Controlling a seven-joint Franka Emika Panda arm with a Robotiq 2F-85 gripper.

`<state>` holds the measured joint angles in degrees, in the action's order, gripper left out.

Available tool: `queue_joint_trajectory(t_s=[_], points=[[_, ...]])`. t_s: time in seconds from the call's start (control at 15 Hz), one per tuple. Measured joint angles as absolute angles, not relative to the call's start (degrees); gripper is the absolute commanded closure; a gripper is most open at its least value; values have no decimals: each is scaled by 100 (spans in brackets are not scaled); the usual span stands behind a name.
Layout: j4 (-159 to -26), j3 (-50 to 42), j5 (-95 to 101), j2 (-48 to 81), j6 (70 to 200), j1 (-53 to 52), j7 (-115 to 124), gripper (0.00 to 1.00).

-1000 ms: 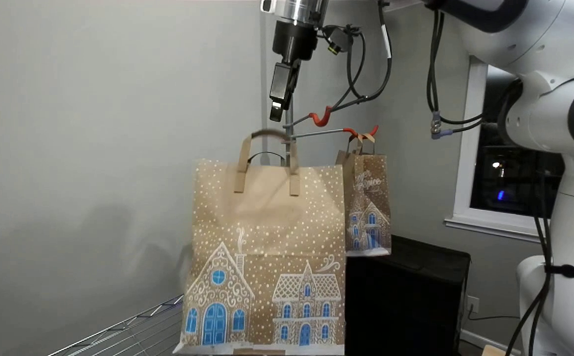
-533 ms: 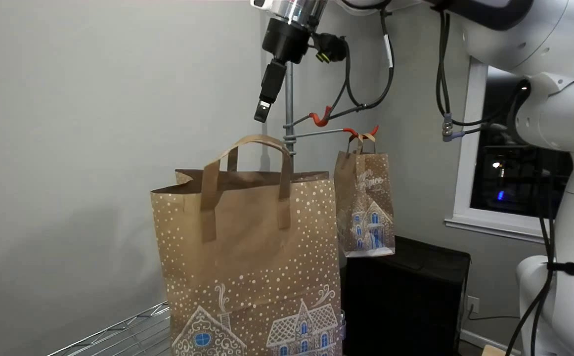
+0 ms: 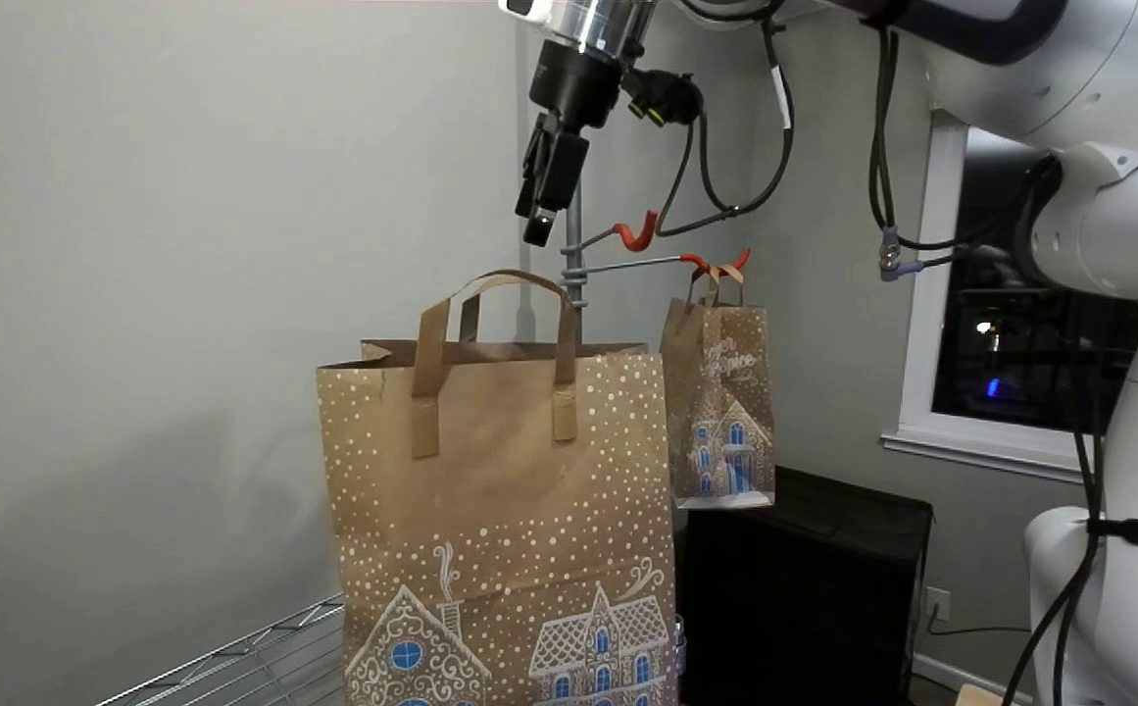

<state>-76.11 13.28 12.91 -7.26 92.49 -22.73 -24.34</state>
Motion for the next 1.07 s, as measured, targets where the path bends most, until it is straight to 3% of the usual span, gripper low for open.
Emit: queue_joint_trajectory(t_s=[0.67, 1.07], points=[[-8279, 1067, 1506, -2148, 8040, -2266, -2729, 0], [-10200, 1028, 2008, -2763, 9636, -1691, -2152, 0]])
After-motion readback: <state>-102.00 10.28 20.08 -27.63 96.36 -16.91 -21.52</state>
